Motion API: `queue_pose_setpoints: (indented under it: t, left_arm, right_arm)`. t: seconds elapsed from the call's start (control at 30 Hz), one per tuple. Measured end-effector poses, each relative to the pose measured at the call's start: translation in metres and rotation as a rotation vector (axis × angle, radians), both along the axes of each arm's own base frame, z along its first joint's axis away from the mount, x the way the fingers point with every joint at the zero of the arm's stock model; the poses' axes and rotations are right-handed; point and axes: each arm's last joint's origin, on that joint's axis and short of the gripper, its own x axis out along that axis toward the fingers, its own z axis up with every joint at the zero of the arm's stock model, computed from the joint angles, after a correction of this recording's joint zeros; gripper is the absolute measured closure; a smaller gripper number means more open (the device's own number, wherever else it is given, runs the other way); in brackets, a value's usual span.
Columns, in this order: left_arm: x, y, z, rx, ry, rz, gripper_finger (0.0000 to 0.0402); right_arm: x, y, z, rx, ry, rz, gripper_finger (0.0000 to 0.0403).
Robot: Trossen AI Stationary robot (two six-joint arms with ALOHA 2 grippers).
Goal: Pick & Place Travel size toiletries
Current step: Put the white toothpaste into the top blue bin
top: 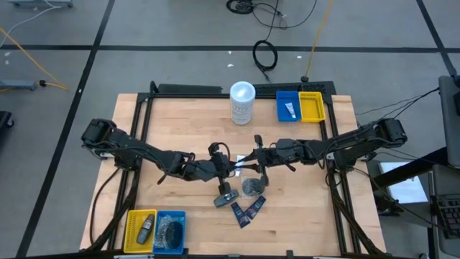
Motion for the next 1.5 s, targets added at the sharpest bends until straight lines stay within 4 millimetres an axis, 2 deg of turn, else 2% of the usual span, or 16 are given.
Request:
queue_pose_setpoints:
  t: [0.17,0.53,0.8,0.97,1.13,1.3,1.5]
  left_arm:
    - [0.000,0.000,-0.001,0.021,0.012,-0.013,0.0375]
    - [-0.002,0.000,-0.001,0.048,0.036,-0.024,0.0251]
    - [-0.022,0.006,0.015,0.052,0.098,-0.005,0.0196]
    - [-0.036,0.010,0.024,0.011,0.130,0.027,0.0195]
    - [-0.040,0.008,0.022,-0.022,0.159,0.033,0.0207]
    - [-0.041,0.005,0.021,-0.027,0.162,0.028,0.0217]
    - [-0.040,0.005,0.021,-0.028,0.154,0.027,0.0220]
  right_arm:
    - [0.000,0.000,0.000,-0.002,0.001,0.000,0.0353]
    - [-0.007,-0.001,0.003,-0.006,0.041,-0.003,0.0353]
    - [-0.026,-0.006,0.012,0.002,0.122,-0.071,0.0353]
    - [-0.042,-0.014,0.014,-0.031,0.206,-0.252,0.0353]
    - [-0.062,-0.027,0.023,-0.045,0.228,-0.471,0.0353]
    - [-0.081,-0.049,0.028,-0.050,0.253,-0.726,0.0353]
    - [-0.096,-0.082,0.019,-0.046,0.346,-1.009,0.0353]
